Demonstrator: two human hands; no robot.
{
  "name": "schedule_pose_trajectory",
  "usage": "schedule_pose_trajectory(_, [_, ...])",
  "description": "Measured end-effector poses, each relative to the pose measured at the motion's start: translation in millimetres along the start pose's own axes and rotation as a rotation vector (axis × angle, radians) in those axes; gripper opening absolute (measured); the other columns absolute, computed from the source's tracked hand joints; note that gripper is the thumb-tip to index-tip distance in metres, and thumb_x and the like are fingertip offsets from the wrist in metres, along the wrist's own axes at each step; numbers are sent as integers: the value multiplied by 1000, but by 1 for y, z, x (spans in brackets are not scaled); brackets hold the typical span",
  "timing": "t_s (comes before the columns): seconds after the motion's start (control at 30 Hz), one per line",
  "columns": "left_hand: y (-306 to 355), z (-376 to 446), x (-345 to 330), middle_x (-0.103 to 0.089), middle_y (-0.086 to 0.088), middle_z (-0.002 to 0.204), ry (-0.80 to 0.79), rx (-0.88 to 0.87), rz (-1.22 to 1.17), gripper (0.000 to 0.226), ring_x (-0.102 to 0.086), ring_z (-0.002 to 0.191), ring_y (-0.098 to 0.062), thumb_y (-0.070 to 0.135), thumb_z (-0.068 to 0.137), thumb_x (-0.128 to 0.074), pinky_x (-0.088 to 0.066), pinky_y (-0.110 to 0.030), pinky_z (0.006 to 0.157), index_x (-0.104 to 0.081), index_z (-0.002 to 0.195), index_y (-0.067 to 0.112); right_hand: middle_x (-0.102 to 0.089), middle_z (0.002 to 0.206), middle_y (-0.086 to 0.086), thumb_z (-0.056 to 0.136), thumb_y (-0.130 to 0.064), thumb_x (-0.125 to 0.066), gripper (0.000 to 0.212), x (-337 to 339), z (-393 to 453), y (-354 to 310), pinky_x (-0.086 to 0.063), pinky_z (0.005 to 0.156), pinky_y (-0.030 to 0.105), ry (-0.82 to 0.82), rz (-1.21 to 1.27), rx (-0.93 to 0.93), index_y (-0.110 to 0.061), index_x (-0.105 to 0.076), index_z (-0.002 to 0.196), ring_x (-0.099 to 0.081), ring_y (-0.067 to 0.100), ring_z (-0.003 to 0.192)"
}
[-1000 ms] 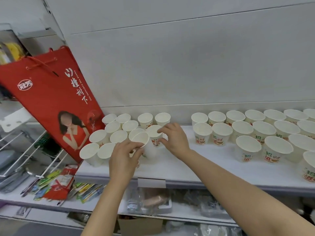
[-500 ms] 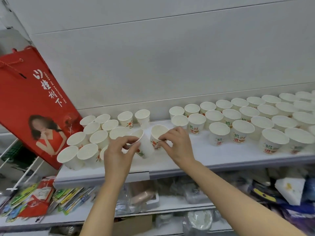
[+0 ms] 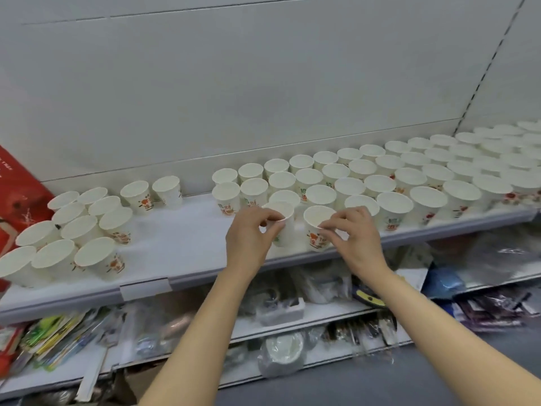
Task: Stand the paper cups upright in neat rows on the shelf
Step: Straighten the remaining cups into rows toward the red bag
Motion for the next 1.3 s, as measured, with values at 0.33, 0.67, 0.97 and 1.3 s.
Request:
schedule_pose_trajectory(0.33, [19,6,-54,-68,12,95,-61,9,186,10,-54,89,-10,35,87,-70,-50,-29,74,-73,95,31,-69,82,-5,76,-25,-77,8,9,29,30,-48,66,43,-218,-116,143,-23,-76,84,-53,23,84])
schedule_pose_trajectory(0.67, [6,0,-48,-62,14,114,-125,35,241,25,-56,81,-6,33,81,-76,-43,-18,72,-70,106,34,-68,80,-4,70,-20,-81,14,1,23,31,-43,67,38,-231,-168,272,-20,-73,81,-55,26,79])
schedule_pose_trajectory(0.97, [-1,5,-43,-58,19,109,-137,21,298,14,-54,79,-5,40,81,-75,-52,-28,70,-70,94,38,-69,84,-3,74,-19,-78,11,2,22,28,-37,70,36,-247,-186,291,-19,-73,83,-55,27,83])
schedule_pose_trajectory(1.3, [7,7,-55,-65,14,102,-139,25,325,14,-54,83,-8,41,85,-71,-51,-26,72,-74,96,33,-70,87,-2,77,-20,-76,10,4,24,23,-41,73,40,-255,-204,307,-19,-74,87,-55,26,85])
Point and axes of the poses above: each hand's wrist, its own z-axis towards the middle knuckle, its own x-axis out of the back of the hand, y = z × x, the point moved 7 cm from there along z, towards the middle knuckle
